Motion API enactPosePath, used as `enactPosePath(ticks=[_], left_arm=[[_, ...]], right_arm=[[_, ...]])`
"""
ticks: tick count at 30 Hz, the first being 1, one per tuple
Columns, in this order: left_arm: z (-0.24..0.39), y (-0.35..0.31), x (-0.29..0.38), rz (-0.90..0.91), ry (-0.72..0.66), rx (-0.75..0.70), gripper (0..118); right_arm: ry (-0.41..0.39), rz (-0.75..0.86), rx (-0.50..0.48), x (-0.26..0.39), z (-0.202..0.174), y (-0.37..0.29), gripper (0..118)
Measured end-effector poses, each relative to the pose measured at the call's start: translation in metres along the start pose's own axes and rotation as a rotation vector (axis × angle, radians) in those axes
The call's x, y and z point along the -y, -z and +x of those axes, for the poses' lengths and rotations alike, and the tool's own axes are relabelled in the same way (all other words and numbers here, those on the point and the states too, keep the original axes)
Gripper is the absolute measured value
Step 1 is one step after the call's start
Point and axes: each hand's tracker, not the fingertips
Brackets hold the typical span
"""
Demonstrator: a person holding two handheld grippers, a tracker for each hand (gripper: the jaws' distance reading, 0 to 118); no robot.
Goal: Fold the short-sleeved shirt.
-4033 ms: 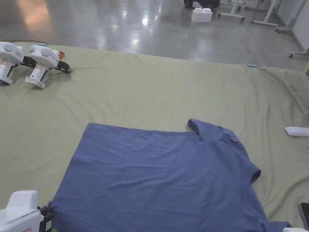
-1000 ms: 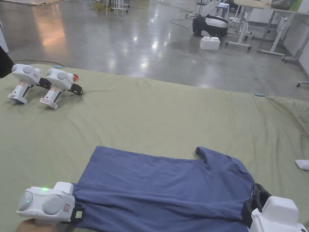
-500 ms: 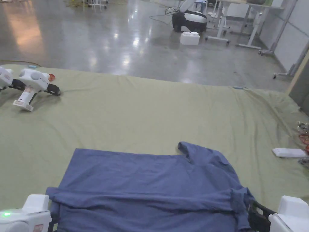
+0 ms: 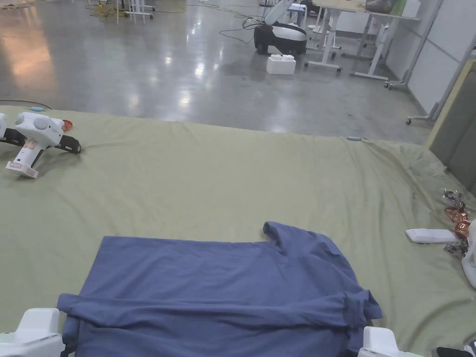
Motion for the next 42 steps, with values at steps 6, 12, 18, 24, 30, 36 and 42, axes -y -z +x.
enactPosePath(ticks=[6,12,18,24,30,36,42], left_arm=[[-0.001,-0.004,0.000,0.022,-0.018,0.003,4],[-0.003,-0.038,-0.009,0.120,-0.047,0.032,4],[-0.010,-0.071,-0.002,0.170,-0.055,0.023,4],[-0.025,-0.068,0.044,0.033,-0.099,0.032,4],[-0.028,-0.041,0.094,-0.056,-0.145,0.026,4],[-0.019,-0.034,0.086,-0.058,-0.115,0.001,5],[-0.004,-0.047,0.063,-0.012,-0.055,-0.037,51]], right_arm=[[-0.010,0.025,-0.016,-0.003,-0.005,-0.017,11],[-0.016,0.124,-0.021,-0.018,-0.001,-0.074,10],[-0.077,0.148,-0.007,-0.016,-0.004,-0.117,10],[-0.143,0.026,0.013,0.028,-0.010,-0.124,10],[-0.116,-0.096,0.038,0.085,-0.014,-0.101,10],[-0.104,-0.096,0.059,0.094,-0.021,-0.086,13],[-0.086,0.033,0.149,0.073,-0.029,-0.111,76]])
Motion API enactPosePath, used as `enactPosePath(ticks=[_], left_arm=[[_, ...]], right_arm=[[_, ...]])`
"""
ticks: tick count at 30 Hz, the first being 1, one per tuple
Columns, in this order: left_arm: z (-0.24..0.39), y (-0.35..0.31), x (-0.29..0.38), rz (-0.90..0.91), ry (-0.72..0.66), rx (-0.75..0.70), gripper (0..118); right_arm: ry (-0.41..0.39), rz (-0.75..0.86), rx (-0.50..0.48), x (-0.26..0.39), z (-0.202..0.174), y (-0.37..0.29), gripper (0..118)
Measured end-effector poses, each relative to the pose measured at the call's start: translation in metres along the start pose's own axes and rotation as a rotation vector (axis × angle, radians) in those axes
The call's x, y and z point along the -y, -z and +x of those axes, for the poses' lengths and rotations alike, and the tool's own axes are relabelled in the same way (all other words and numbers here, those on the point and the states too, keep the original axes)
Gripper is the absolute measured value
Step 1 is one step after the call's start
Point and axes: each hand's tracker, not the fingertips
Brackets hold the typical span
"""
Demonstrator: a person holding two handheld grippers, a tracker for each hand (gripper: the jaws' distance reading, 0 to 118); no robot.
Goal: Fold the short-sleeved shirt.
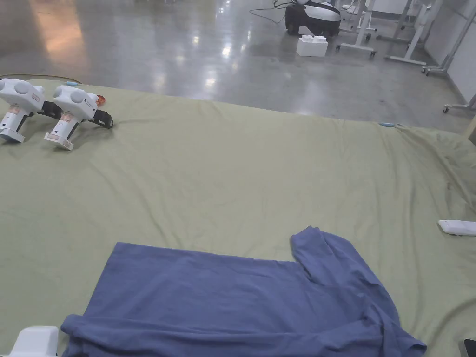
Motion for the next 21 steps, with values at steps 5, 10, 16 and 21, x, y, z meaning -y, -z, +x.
enactPosePath(ticks=[5,10,16,21], left_arm=[[0.020,-0.019,-0.032,0.193,0.062,0.045,66],[0.049,-0.034,-0.070,0.463,0.064,0.047,65],[0.068,-0.043,-0.103,0.698,0.033,0.010,41],[0.077,-0.052,-0.111,0.816,0.043,-0.048,2]], right_arm=[[0.083,0.291,-0.044,-0.046,-0.009,-0.029,78],[0.136,0.558,-0.042,-0.098,-0.031,-0.046,77],[0.112,0.798,-0.064,-0.141,-0.060,-0.067,52],[0.104,0.891,-0.005,-0.152,-0.077,-0.073,3]])
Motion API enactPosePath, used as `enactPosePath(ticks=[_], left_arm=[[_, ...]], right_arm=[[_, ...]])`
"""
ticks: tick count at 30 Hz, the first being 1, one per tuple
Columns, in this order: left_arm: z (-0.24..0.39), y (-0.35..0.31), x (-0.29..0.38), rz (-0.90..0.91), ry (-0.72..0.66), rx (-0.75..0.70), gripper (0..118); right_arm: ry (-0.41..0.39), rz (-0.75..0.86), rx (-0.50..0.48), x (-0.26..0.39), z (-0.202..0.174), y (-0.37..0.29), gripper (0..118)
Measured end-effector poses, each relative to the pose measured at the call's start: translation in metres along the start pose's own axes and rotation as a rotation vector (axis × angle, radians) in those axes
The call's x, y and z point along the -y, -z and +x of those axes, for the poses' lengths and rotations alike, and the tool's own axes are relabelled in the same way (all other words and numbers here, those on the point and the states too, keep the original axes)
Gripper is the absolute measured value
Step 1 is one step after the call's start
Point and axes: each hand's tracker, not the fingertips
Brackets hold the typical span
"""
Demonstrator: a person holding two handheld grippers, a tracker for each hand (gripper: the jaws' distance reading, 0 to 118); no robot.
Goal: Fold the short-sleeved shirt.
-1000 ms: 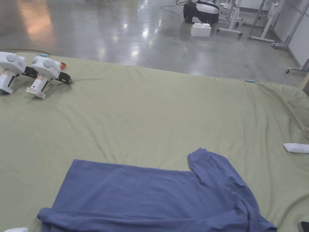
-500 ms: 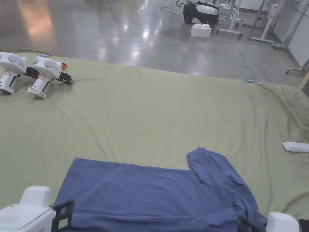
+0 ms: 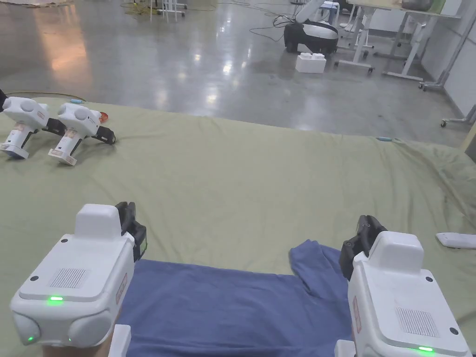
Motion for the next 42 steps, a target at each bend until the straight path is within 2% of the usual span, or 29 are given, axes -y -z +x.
enactPosePath(ticks=[3,9,13,19,23,25,26,27,28,30,35,38,41,42], left_arm=[[-0.002,-0.003,-0.002,0.039,0.010,-0.009,0],[-0.021,0.003,0.004,0.026,0.056,-0.008,0],[-0.059,0.044,0.023,-0.182,0.035,0.007,0],[-0.096,0.114,0.056,-0.526,-0.031,0.113,0],[-0.108,0.160,0.075,-0.680,-0.093,0.159,2],[-0.104,0.171,0.077,-0.743,-0.105,0.154,23],[-0.103,0.179,0.082,-0.783,-0.112,0.170,38],[-0.103,0.185,0.086,-0.808,-0.126,0.178,59],[-0.100,0.189,0.088,-0.840,-0.135,0.177,70],[-0.093,0.198,0.096,-0.880,-0.128,0.167,82],[-0.066,0.203,0.107,-0.913,-0.001,0.107,79],[-0.054,0.195,0.106,-0.868,0.114,0.105,66],[-0.049,0.190,0.103,-0.850,0.114,0.131,32],[-0.046,0.188,0.102,-0.843,0.112,0.148,12]], right_arm=[[0.026,0.036,-0.015,-0.001,-0.002,0.000,1],[-0.027,0.055,-0.017,0.000,-0.009,0.003,1],[-0.058,0.044,-0.038,0.003,-0.012,0.006,1],[-0.035,-0.040,-0.058,0.017,-0.009,0.022,1],[-0.028,-0.104,-0.058,0.028,-0.005,0.031,1],[-0.027,-0.131,-0.055,0.035,-0.002,0.035,1],[-0.028,-0.147,-0.050,0.038,-0.001,0.036,1],[-0.026,-0.159,-0.047,0.041,0.001,0.038,1],[-0.023,-0.173,-0.043,0.045,0.004,0.039,1],[-0.020,-0.197,-0.035,0.051,0.008,0.042,1],[-0.022,-0.256,-0.012,0.065,0.018,0.047,1],[-0.018,-0.289,0.003,0.072,0.025,0.051,1],[-0.006,-0.325,0.018,0.079,0.033,0.059,1],[-0.005,-0.335,0.026,0.080,0.037,0.063,1]])
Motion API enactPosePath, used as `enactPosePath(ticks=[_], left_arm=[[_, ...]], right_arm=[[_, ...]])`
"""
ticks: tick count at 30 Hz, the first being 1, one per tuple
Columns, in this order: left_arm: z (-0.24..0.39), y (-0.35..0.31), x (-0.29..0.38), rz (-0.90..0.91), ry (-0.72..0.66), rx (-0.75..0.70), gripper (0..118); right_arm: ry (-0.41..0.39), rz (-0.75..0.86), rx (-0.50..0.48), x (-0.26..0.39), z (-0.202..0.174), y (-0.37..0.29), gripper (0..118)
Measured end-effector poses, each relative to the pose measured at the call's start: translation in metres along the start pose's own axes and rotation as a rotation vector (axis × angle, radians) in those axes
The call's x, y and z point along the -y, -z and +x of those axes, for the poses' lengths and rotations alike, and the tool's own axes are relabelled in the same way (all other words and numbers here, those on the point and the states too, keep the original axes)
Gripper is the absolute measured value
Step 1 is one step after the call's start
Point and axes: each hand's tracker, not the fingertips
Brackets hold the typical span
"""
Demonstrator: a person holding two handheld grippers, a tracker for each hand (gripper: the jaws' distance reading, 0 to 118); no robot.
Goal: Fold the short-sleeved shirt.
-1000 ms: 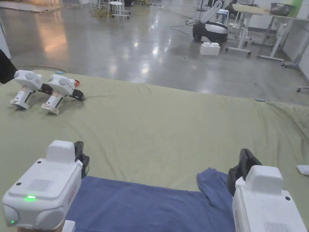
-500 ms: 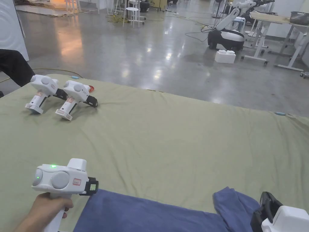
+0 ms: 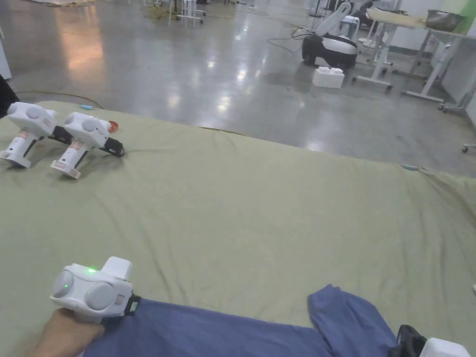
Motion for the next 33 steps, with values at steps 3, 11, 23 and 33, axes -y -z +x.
enactPosePath(ticks=[3,11,23,33], left_arm=[[0.002,-0.004,0.002,0.010,0.006,0.012,2],[-0.006,-0.034,0.010,0.156,-0.064,0.034,1],[-0.005,-0.049,0.023,0.198,-0.037,0.006,1],[-0.007,-0.056,0.030,0.216,-0.063,0.023,1]], right_arm=[[0.022,-0.088,0.016,-0.004,0.016,0.020,2],[0.057,-0.498,-0.047,-0.006,0.070,0.125,74],[-0.046,-0.720,-0.104,0.027,0.060,0.200,57],[0.050,-0.584,-0.125,0.007,0.076,0.163,1]])
